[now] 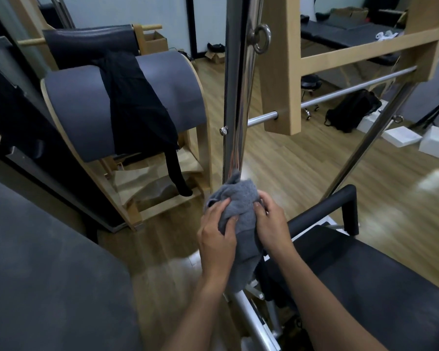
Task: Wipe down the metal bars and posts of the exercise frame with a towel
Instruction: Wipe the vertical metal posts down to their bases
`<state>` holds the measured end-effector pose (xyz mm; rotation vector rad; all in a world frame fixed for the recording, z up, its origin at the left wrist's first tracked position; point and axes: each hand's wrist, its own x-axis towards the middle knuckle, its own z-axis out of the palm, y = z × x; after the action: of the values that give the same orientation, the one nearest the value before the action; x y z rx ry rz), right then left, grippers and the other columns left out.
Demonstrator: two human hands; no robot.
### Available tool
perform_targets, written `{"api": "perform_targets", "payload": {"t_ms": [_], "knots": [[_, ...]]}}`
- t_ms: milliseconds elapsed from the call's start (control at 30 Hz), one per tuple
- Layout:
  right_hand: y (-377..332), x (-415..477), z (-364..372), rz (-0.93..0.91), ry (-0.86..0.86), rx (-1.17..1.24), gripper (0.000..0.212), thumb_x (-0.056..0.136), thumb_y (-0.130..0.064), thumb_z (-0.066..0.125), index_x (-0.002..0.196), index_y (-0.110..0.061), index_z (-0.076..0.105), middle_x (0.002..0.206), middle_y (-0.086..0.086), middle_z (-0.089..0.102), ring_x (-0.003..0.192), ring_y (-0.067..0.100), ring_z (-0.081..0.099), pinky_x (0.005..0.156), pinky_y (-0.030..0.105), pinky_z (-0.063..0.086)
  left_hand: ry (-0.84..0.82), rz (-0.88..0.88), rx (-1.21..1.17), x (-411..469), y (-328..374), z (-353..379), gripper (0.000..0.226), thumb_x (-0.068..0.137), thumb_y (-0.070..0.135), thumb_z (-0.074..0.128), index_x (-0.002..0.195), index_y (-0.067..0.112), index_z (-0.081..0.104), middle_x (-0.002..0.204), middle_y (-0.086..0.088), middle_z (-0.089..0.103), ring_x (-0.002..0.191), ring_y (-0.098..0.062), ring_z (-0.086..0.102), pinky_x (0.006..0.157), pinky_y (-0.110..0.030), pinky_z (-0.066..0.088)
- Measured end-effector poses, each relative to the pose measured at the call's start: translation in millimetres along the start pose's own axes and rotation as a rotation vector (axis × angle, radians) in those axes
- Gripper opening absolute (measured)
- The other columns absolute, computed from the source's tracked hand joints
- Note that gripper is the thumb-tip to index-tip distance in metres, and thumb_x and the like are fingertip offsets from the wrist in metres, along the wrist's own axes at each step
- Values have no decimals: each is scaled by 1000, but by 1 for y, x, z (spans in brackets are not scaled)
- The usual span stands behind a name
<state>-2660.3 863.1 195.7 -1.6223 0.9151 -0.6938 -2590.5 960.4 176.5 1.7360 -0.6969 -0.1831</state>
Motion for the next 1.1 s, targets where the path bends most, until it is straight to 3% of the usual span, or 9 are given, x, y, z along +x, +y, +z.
{"api": "perform_targets", "payload": {"t_ms": [100,233,333,467,567,667,800,967,1100], "knots": [[2,-8,-8,-11,-21,-66,27,99,-16,48,111,-35,63,102,-15,69,98,0,63,86,25,52,-37,-60,-113,-2,1,-10,30,93,18,63,121,29,64,119,12,66,112,1,59,96,-23,49],[-17,12,0,-123,109,70,30,99,-12,49,113,-34,63,113,-12,67,106,2,62,89,22,49,86,59,-121,23,10,-9,31,89,12,68,118,23,67,119,12,66,114,-2,59,96,-17,46],[-12,16,8,-2,73,206,31,101,-10,44,108,-32,65,105,-7,71,101,8,66,83,23,53,74,115,20,21,7,-1,32,89,16,67,121,23,65,125,11,61,120,-6,55,101,-21,43],[5,-4,0,103,-11,52,25,101,-17,45,112,-30,63,101,-9,72,98,9,67,84,31,56,-11,89,24,10,-9,-5,29,90,25,60,118,25,66,118,14,64,114,-4,58,99,-32,48],[-7,-10,-4,-16,11,-48,20,99,-27,51,117,-33,55,111,-13,66,107,9,62,90,31,51,22,79,-44,19,-5,-16,27,90,24,62,116,22,69,114,10,69,110,-2,62,96,-36,51],[-22,-3,12,-251,171,-86,31,98,-28,54,128,-29,48,126,-7,56,116,6,53,97,26,45,127,105,-91,35,9,-19,26,91,17,65,117,20,68,116,8,68,111,-6,61,96,-32,51],[-7,3,36,-230,308,25,26,98,-24,51,124,-22,52,121,-1,58,113,14,56,97,41,47,103,74,-26,40,7,-13,29,90,15,64,118,22,66,118,13,65,112,-5,60,98,-37,49],[2,-11,35,-186,254,18,14,98,-24,54,111,-28,53,111,-4,61,106,15,59,91,37,50,-11,-45,-9,28,-1,-18,24,92,16,61,115,22,66,109,11,68,103,-6,61,92,-27,49],[-10,-13,17,-162,158,-71,11,96,-23,56,105,-30,54,102,-8,64,98,9,60,81,23,47,-62,-61,-15,26,6,-28,21,91,15,64,111,23,68,97,16,65,93,1,59,78,-3,41]]}}
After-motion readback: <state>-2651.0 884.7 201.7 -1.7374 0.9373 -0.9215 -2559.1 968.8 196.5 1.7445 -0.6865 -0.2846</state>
